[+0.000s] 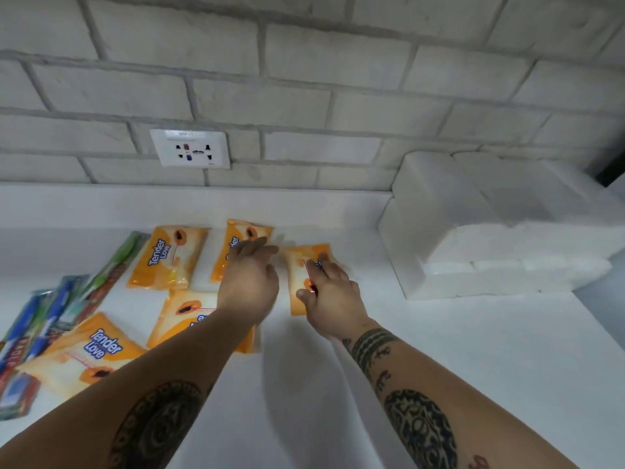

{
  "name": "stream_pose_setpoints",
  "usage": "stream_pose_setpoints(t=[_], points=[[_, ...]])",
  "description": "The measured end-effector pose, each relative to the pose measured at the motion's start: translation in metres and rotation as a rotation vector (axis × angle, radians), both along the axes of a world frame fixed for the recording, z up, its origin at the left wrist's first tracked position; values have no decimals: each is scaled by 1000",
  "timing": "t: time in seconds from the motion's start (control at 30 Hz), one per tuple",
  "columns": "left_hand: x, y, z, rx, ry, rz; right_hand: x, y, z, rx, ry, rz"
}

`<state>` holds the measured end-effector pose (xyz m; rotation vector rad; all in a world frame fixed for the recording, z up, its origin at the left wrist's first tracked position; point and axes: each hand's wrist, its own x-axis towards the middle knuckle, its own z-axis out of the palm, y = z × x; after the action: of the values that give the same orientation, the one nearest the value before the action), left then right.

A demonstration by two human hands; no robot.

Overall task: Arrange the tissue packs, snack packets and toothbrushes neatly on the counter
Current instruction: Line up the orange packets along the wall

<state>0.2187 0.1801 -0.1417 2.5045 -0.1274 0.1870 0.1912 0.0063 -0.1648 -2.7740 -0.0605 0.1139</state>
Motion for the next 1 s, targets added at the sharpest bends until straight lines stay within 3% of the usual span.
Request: stream_pose_setpoints(t=[0.07, 0.17, 0.73, 0.87, 1.0], points=[[10, 7, -9, 228, 72, 29, 16, 1, 1, 5, 19, -1], [18, 11, -17, 328, 260, 48, 37, 4, 3, 2, 61, -15], [3, 37, -10, 297, 267, 63, 75, 7, 15, 36, 179, -59], [-17, 54, -13, 279, 232, 78, 48, 22, 18, -15, -25, -65], [-31, 67, -15, 264, 200, 79, 8, 65, 15, 73, -99, 139]])
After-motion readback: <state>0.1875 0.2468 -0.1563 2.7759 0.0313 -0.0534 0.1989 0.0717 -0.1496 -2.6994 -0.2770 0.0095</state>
